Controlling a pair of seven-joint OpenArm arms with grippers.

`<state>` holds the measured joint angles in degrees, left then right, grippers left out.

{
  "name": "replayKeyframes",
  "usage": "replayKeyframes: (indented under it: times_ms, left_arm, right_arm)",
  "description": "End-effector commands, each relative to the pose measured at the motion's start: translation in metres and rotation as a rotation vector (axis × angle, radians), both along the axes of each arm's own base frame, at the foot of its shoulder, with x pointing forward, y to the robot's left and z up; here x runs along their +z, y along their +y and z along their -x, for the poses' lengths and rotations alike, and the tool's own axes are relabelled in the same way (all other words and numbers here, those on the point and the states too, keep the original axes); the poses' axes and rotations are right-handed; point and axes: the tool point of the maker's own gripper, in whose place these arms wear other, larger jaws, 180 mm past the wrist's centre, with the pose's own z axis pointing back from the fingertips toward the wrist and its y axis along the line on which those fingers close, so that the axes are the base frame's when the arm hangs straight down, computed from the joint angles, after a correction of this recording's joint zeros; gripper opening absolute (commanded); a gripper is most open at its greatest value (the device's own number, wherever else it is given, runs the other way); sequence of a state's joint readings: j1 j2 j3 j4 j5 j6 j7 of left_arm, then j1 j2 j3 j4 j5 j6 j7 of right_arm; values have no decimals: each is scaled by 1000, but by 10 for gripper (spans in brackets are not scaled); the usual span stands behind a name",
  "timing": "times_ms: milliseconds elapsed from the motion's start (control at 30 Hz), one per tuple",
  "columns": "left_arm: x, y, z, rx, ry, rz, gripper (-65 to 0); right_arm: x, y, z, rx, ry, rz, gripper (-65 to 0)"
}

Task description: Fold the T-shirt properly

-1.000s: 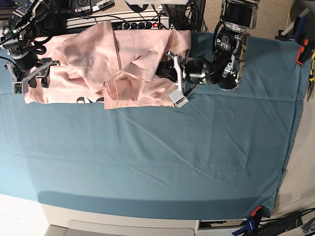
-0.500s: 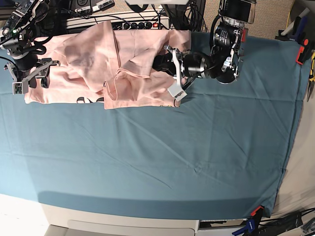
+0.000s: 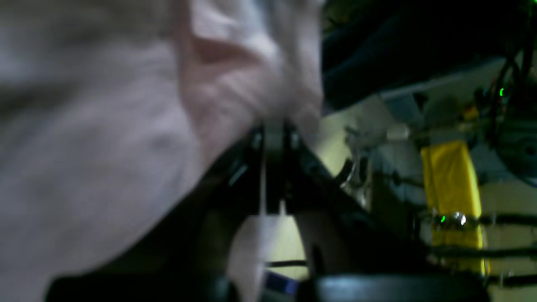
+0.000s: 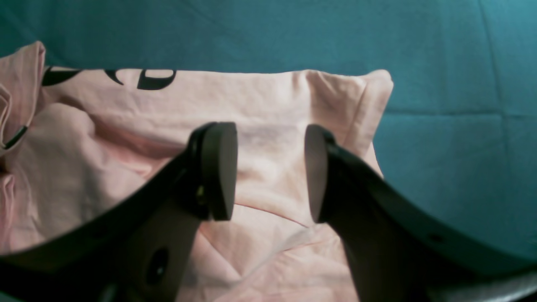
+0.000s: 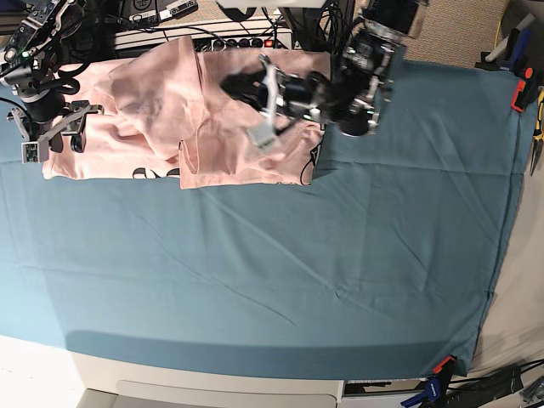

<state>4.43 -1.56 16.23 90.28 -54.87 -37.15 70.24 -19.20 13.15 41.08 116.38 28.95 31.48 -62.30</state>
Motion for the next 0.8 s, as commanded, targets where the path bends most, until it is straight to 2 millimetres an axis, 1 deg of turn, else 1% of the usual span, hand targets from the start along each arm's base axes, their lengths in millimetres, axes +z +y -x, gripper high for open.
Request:
replayKeyframes:
  times_ms: [0, 133, 300, 400, 500, 600, 667, 733, 767]
  left_arm:
    - [15, -10, -5, -2, -39, 49, -650]
    - [15, -22, 1, -41, -70, 32, -650]
    - [16, -21, -4, -47, -87, 24, -650]
    - [16, -20, -6, -62, -99, 8, -650]
    - [16, -18, -6, -83, -121, 8, -650]
    - [15, -18, -5, -85, -120, 5, -650]
    - [14, -17, -4, -94, -118, -5, -650]
    - [11, -14, -3, -98, -116, -15, -649]
    - [9, -12, -2, -99, -116, -20, -649]
  right_arm:
    - [13, -1, -6, 14, -47, 17, -385]
    - [13, -1, -7, 15, -48, 17, -385]
    - [12, -3, -6, 9, -40, 31, -385]
    - [10, -15, -1, -24, -5, 98, -379]
    - [11, -28, 3, -84, 5, 143, -289]
    - [16, -40, 5, -160, -19, 131, -280]
    - [24, -49, 6, -195, -41, 135, -279]
    - [36, -62, 8, -231, -77, 140, -278]
    - [42, -70, 9, -247, -93, 150, -267]
